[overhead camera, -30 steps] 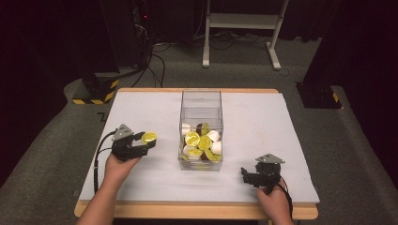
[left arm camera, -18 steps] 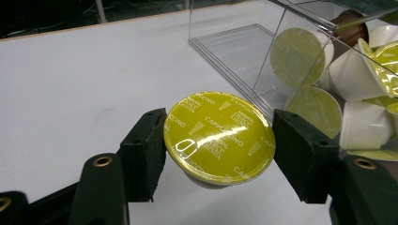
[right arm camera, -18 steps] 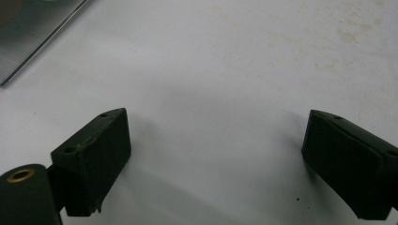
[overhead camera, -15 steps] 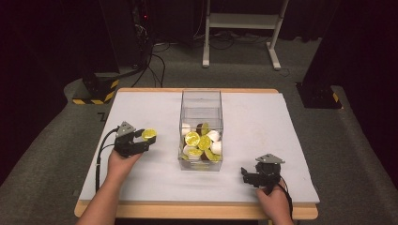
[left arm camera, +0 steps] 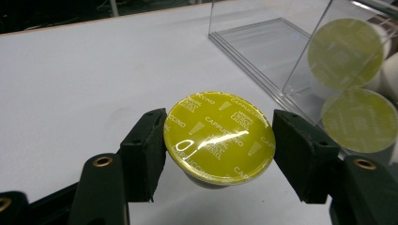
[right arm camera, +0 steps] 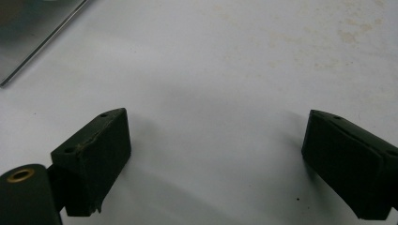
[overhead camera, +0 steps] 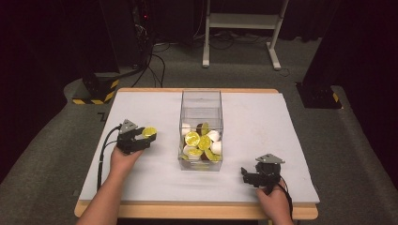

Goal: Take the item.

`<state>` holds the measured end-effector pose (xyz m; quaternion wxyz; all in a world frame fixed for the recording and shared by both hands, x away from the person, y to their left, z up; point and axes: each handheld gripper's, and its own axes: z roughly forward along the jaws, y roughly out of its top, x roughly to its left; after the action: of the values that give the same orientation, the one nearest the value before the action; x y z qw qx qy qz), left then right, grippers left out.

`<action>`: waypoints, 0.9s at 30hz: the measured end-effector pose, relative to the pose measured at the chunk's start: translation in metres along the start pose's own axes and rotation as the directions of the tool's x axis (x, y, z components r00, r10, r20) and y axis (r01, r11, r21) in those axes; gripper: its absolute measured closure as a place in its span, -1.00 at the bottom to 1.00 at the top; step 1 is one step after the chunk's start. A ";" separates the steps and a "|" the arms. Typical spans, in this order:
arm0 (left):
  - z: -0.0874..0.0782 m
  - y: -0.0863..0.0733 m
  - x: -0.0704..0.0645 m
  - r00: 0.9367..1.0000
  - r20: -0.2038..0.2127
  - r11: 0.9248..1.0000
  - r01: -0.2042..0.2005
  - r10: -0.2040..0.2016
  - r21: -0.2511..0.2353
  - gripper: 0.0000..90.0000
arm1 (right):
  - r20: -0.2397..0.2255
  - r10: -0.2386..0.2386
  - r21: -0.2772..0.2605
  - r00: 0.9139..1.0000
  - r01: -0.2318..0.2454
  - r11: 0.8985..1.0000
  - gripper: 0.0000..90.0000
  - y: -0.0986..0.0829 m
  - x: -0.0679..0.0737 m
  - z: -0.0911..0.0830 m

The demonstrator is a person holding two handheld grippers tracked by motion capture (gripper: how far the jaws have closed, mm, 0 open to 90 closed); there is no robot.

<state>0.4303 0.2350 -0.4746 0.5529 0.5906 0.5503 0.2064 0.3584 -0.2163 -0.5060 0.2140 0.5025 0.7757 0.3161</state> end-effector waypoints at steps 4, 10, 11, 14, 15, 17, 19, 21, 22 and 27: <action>0.007 -0.003 0.006 1.000 -0.023 1.000 -0.009 0.010 0.011 -0.17 | -0.001 -0.001 0.001 1.000 0.001 1.000 -0.82 0.000 0.000 0.000; 0.014 -0.005 0.015 0.999 -0.038 0.999 0.018 -0.017 0.028 -0.17 | 0.000 -0.001 0.001 1.000 0.001 1.000 -0.82 0.000 0.000 0.000; 0.014 -0.005 0.015 0.999 -0.040 0.999 0.018 -0.017 0.030 -0.16 | -0.001 0.000 0.000 1.000 0.000 1.000 -0.82 0.000 0.000 0.000; 0.017 -0.007 0.016 0.999 -0.042 0.999 0.019 -0.018 0.033 -0.16 | 0.000 0.000 0.000 1.000 0.000 1.000 -0.82 0.000 0.000 0.000; 0.018 -0.008 0.016 0.999 -0.044 0.999 0.016 -0.014 0.036 -0.16 | 0.000 0.000 0.000 1.000 0.000 1.000 -0.82 0.000 0.000 0.000; 0.020 -0.008 0.017 0.999 -0.045 0.999 0.026 -0.024 0.035 -0.16 | 0.000 0.000 0.000 1.000 0.000 1.000 -0.82 0.000 0.000 0.000; 0.022 -0.009 0.019 0.998 -0.050 0.999 0.026 -0.024 0.045 -0.16 | 0.000 0.000 0.000 1.000 0.000 1.000 -0.82 0.000 0.000 0.000; 0.025 -0.011 0.020 0.998 -0.058 0.998 0.035 -0.032 0.045 -0.16 | 0.000 0.000 0.000 1.000 0.000 1.000 -0.82 0.000 0.000 0.000; 0.025 -0.012 0.020 0.998 -0.059 0.998 0.029 -0.026 0.054 -0.16 | 0.000 0.000 0.000 1.000 0.000 1.000 -0.82 0.000 0.000 0.000; 0.028 -0.013 0.020 0.997 -0.060 0.998 0.044 -0.042 0.041 -0.17 | -0.001 0.000 0.000 1.000 0.000 1.000 -0.82 0.000 0.000 0.000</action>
<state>0.4551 0.2384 -0.5017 0.5279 0.5839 0.5833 0.2002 0.3583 -0.2163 -0.5060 0.2138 0.5026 0.7757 0.3162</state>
